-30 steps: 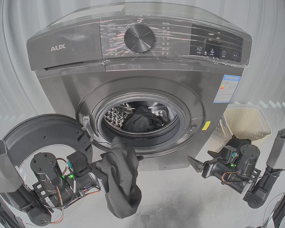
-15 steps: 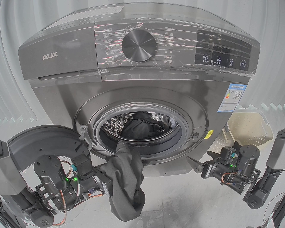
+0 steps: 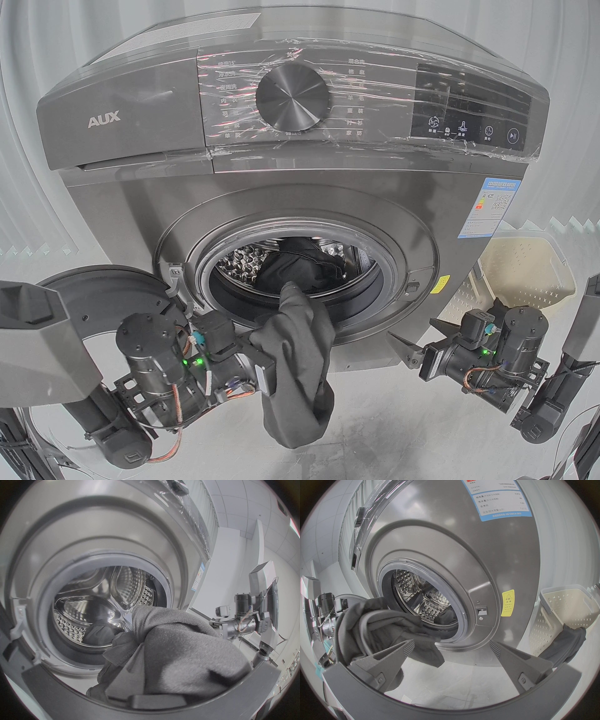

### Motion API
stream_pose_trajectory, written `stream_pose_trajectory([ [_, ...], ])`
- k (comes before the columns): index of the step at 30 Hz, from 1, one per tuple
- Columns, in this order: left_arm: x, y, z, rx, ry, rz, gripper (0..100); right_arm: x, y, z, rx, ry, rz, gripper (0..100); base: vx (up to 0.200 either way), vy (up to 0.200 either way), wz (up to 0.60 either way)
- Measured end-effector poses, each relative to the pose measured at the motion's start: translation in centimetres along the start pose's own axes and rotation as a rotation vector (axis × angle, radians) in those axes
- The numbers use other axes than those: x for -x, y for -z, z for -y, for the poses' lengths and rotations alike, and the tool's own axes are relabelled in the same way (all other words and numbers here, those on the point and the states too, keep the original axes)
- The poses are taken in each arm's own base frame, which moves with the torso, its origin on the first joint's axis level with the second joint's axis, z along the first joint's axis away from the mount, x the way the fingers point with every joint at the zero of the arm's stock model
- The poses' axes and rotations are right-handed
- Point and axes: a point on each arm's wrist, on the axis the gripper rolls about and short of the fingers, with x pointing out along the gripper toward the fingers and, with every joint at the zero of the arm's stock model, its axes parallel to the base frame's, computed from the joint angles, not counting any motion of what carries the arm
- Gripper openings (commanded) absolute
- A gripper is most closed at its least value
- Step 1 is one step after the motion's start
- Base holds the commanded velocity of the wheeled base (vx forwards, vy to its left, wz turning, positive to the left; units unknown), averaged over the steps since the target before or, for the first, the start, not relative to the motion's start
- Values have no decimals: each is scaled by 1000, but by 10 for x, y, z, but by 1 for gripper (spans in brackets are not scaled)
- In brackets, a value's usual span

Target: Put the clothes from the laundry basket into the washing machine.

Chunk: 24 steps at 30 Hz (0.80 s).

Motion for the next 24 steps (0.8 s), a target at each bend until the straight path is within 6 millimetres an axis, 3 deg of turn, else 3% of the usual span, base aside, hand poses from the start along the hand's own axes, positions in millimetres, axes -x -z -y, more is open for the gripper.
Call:
stream_pose_trajectory([
  [13,-79,8,-11,44,-27,111,0,2,3,-8,5,-28,-12,100,0,0,0],
  [24,-129,12,-46,51,-133,227,0,3,5,-11,9,-39,-21,100,0,0,0],
])
